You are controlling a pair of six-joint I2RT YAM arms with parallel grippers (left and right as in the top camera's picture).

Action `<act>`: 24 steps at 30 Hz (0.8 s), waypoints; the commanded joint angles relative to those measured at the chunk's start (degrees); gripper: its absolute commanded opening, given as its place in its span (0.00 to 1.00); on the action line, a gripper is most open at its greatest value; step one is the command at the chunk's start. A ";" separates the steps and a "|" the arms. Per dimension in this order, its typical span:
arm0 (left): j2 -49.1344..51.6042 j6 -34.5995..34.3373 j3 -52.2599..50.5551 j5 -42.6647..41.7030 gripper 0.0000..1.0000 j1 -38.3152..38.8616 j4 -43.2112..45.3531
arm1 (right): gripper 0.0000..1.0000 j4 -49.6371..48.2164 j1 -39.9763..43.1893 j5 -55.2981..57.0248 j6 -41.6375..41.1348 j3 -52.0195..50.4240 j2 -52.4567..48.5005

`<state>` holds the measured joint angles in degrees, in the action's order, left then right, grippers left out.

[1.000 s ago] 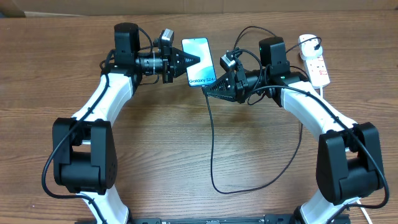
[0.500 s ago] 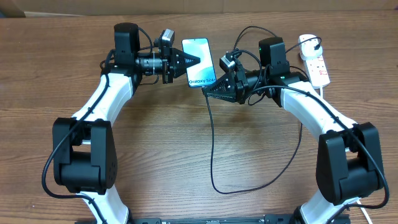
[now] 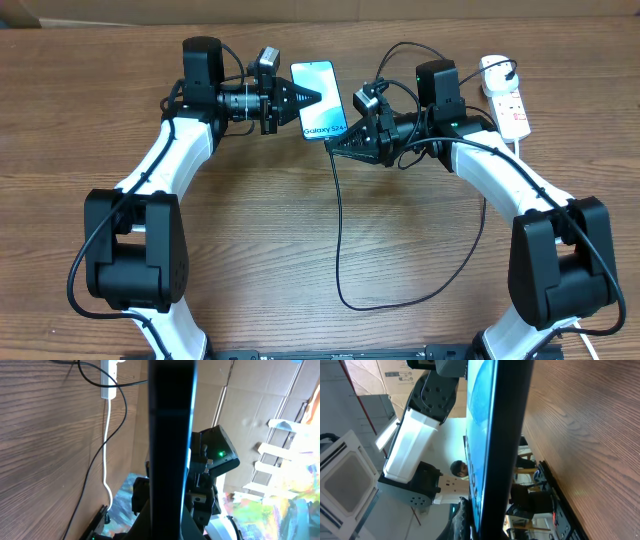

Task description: Plug charger to phone and switch on socket

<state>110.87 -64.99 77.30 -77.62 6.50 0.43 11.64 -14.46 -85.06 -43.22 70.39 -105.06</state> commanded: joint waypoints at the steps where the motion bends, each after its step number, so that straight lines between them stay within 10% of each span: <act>1: -0.70 -0.39 0.74 -9.51 0.04 2.03 -0.17 | 0.04 -0.83 -0.57 3.96 1.05 1.25 1.44; 24: -0.68 -0.37 0.74 -11.74 0.04 1.99 -0.15 | 0.04 0.33 -0.59 -0.13 1.25 1.25 1.44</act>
<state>110.87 -65.65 77.30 -80.44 6.39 0.43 11.86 -14.68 -87.74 -42.54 70.39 -105.03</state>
